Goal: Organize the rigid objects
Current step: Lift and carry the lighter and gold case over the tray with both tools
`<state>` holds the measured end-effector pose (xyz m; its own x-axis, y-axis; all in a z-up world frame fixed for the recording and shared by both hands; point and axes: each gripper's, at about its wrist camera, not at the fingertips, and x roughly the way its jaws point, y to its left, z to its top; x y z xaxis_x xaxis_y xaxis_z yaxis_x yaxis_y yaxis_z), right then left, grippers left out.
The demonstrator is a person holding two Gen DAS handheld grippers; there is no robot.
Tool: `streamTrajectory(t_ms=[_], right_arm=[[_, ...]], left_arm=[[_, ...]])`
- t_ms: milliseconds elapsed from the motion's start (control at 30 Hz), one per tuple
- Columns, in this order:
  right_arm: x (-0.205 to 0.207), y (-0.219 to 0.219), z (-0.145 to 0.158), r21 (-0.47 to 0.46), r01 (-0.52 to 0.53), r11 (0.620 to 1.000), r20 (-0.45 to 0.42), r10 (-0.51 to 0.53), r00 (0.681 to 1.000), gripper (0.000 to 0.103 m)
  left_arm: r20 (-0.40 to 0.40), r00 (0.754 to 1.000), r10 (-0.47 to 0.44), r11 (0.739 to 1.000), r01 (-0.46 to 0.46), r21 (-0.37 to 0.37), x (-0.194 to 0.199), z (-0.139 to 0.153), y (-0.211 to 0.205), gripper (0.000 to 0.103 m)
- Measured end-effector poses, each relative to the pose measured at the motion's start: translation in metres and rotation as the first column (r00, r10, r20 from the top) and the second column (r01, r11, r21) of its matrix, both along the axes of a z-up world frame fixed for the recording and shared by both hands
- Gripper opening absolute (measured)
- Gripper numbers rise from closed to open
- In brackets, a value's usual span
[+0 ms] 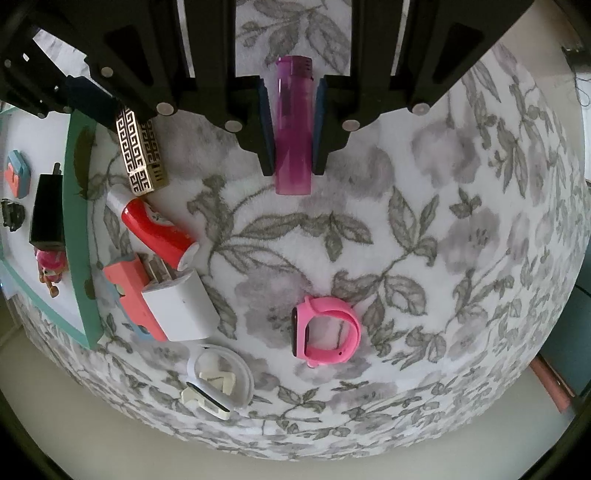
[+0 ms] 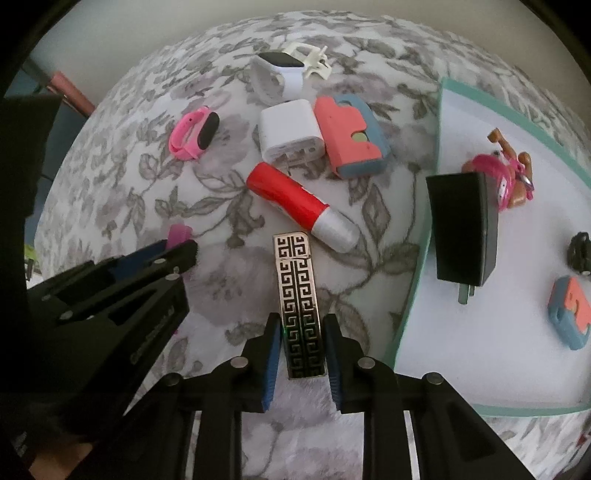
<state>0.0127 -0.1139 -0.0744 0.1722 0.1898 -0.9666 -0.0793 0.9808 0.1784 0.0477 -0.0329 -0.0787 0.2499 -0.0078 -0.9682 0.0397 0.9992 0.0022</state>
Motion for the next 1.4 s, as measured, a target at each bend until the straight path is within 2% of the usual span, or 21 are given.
streamTrajectory(t_ms=[200,333,500,933,1100,1267,1400], right_arm=[[0.006,-0.015,0.011,0.039,0.019,0.999,0.015,-0.020,1.000,0.023],[0.005,-0.020,0.017,0.059,0.033,0.998,0.009,-0.034,0.999,0.022],[0.008,-0.033,0.026,0.095,0.059,0.994,0.020,-0.061,0.998,0.022],[0.004,-0.059,0.077,0.163,0.122,0.979,0.143,-0.146,0.979,0.022],[-0.001,-0.073,0.109,0.186,0.159,0.970,0.243,-0.202,0.949,0.022],[-0.003,-0.094,0.129,0.143,0.237,0.961,0.321,-0.271,0.908,0.022],[-0.007,-0.121,0.134,0.094,0.333,0.938,0.349,-0.344,0.872,0.022]], left_arm=[[-0.010,0.999,0.041,0.998,-0.041,-0.052,-0.001,0.005,0.015,0.020],[0.011,0.998,0.067,0.995,-0.066,-0.074,-0.002,0.016,0.027,0.020],[0.062,0.996,0.068,0.994,-0.062,-0.095,-0.002,0.043,0.030,0.020],[0.176,0.983,0.061,0.991,-0.038,-0.131,0.004,0.102,0.019,0.020],[0.216,0.975,0.042,0.988,-0.009,-0.152,0.009,0.124,0.003,0.020],[0.248,0.969,-0.003,0.981,0.051,-0.187,0.011,0.144,-0.029,0.020],[0.246,0.968,-0.050,0.972,0.104,-0.211,0.009,0.146,-0.060,0.020]])
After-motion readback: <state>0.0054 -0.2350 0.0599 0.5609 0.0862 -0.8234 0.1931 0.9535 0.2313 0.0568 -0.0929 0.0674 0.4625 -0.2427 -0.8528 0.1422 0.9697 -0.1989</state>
